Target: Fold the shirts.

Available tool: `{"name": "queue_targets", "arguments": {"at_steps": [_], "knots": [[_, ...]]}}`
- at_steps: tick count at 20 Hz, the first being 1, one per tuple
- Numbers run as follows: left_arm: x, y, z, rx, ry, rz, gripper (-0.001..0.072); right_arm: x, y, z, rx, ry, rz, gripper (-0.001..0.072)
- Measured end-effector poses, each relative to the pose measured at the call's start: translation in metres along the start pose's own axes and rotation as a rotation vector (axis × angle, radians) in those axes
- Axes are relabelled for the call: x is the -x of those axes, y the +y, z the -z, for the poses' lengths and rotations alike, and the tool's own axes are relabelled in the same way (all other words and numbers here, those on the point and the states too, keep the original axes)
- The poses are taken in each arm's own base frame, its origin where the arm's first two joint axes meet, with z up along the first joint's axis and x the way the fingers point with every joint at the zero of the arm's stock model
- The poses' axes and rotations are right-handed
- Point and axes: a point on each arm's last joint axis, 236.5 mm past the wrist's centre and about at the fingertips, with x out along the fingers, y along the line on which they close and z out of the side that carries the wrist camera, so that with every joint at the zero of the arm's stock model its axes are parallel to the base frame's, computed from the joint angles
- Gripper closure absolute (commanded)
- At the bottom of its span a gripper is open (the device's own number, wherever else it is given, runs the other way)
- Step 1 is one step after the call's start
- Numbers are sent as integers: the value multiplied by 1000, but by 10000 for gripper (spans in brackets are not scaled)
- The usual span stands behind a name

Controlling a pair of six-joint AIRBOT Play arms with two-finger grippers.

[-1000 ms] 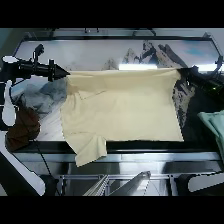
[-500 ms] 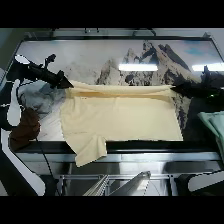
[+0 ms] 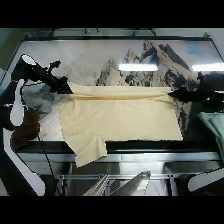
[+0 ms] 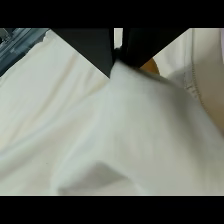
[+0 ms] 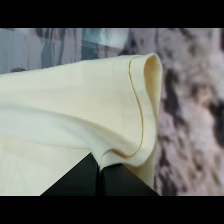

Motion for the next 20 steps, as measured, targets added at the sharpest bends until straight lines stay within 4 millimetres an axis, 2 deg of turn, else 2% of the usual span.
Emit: {"name": "queue_targets", "arguments": {"at_steps": [1,2,3,4,5,8,12,14,17,20], "knots": [[-2,-1,2,4,9,-1,683,0,-1,1,-2,2,0,695],[-3,-2,3,4,15,-1,588,-1,-1,1,-3,3,0,693],[-3,-2,4,11,23,0,415,-1,-2,1,-4,4,0,602],[-4,-2,6,26,32,-1,415,-1,-2,2,-4,6,1,435],[-3,-2,8,41,41,0,415,-1,-3,2,-11,5,2,407],[4,4,18,126,71,11,412,9,-11,5,-51,21,31,407],[26,12,35,228,96,23,412,47,-25,21,-128,82,83,411],[38,9,49,255,101,19,412,70,-26,41,-158,153,85,411],[47,13,82,288,101,-51,412,97,-24,96,-228,299,104,411],[43,17,124,313,93,-114,412,108,-23,150,-286,392,135,411]]}}
